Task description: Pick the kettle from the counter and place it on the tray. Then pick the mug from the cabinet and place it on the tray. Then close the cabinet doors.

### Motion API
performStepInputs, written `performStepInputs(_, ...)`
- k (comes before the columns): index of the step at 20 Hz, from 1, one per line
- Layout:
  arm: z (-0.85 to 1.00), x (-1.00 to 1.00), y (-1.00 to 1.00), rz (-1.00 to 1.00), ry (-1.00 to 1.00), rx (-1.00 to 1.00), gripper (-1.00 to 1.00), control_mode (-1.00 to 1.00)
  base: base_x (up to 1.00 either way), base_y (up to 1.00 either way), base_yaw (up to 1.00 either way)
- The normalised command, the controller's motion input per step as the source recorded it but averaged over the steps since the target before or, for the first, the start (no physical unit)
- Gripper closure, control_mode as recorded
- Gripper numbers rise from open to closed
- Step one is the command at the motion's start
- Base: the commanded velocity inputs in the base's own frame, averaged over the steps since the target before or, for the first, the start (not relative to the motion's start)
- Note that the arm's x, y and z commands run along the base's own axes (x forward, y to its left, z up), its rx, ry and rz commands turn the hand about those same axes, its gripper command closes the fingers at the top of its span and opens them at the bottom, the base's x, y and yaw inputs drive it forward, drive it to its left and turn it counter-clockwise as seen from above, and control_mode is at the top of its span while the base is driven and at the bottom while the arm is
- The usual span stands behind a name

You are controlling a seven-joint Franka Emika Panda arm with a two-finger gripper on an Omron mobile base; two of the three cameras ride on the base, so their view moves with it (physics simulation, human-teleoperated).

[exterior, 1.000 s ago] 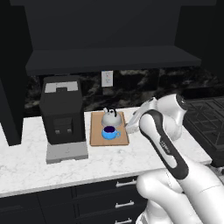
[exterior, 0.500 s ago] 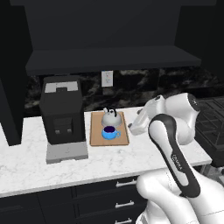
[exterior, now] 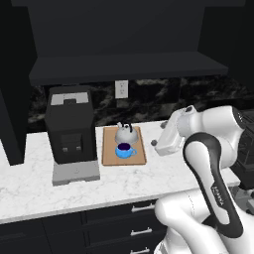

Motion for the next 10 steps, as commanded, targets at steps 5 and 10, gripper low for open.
performStepInputs(5,0.23,-0.24,0.09,0.15,-0.11,0.0,-1.0,-1.0,0.0,0.0,0.0)
performStepInputs(10,0.26,-0.25,0.11,0.24,-0.22,0.0,-1.0,-1.0,0.0,0.0,0.0)
